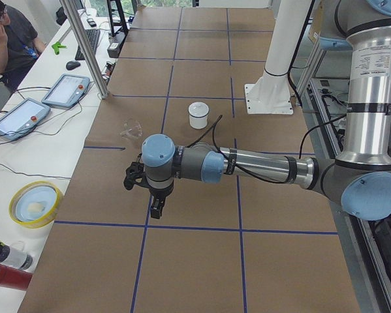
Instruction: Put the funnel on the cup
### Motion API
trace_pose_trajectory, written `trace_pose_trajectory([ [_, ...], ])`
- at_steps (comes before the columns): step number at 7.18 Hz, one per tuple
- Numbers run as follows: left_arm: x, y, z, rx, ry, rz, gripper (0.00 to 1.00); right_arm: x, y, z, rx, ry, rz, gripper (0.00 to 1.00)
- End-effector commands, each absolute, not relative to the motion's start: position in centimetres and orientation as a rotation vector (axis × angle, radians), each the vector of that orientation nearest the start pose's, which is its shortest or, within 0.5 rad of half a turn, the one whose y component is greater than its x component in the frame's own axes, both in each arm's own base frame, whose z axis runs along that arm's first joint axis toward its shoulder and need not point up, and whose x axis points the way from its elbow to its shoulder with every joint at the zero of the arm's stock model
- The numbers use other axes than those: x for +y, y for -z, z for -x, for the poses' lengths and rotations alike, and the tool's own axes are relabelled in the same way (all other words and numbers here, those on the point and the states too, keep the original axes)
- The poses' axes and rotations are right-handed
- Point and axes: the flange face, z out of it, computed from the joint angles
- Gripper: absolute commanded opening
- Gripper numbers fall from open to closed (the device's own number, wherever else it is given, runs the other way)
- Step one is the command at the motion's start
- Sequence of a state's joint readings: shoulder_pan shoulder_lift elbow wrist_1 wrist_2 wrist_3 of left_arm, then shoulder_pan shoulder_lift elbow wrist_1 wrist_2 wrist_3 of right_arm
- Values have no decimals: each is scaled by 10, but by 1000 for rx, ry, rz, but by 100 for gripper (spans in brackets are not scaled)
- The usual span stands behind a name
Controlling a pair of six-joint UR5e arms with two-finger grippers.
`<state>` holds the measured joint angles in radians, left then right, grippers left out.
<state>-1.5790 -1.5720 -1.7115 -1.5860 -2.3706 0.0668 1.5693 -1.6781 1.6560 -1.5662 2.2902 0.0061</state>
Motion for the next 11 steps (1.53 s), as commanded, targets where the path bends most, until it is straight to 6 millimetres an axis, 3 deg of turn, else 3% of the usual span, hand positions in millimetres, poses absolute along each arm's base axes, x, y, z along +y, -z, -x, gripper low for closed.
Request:
trace_pose_trajectory([
  [1,-527,-558,71,767,-135,-248,100,-445,-671,-67,-719,-11,20,100],
  [2,-556,-522,84,640,-150,-407,100,-445,-671,-67,-719,-11,20,100],
  [4,-567,-511,84,695,147,-483,100,-445,-670,-67,-719,-10,19,100],
  [5,-571,-516,83,720,184,-524,100,-445,-670,-67,-719,-10,19,100],
  [6,-578,-502,35,759,92,-564,100,-445,-670,-67,-719,-10,19,100],
  [7,-589,-489,-48,795,-35,-511,100,-445,-670,-67,-719,-10,19,100],
  [8,-603,-473,-71,783,-36,-423,100,-445,-670,-67,-719,-10,19,100],
  [9,-627,-429,-78,759,-9,-351,100,-445,-670,-67,-719,-10,19,100],
  [10,-624,-397,-91,752,3,-307,100,-445,-670,-67,-719,-10,19,100],
  [11,-610,-371,-115,783,32,-291,100,-445,-670,-67,-719,-10,19,100],
])
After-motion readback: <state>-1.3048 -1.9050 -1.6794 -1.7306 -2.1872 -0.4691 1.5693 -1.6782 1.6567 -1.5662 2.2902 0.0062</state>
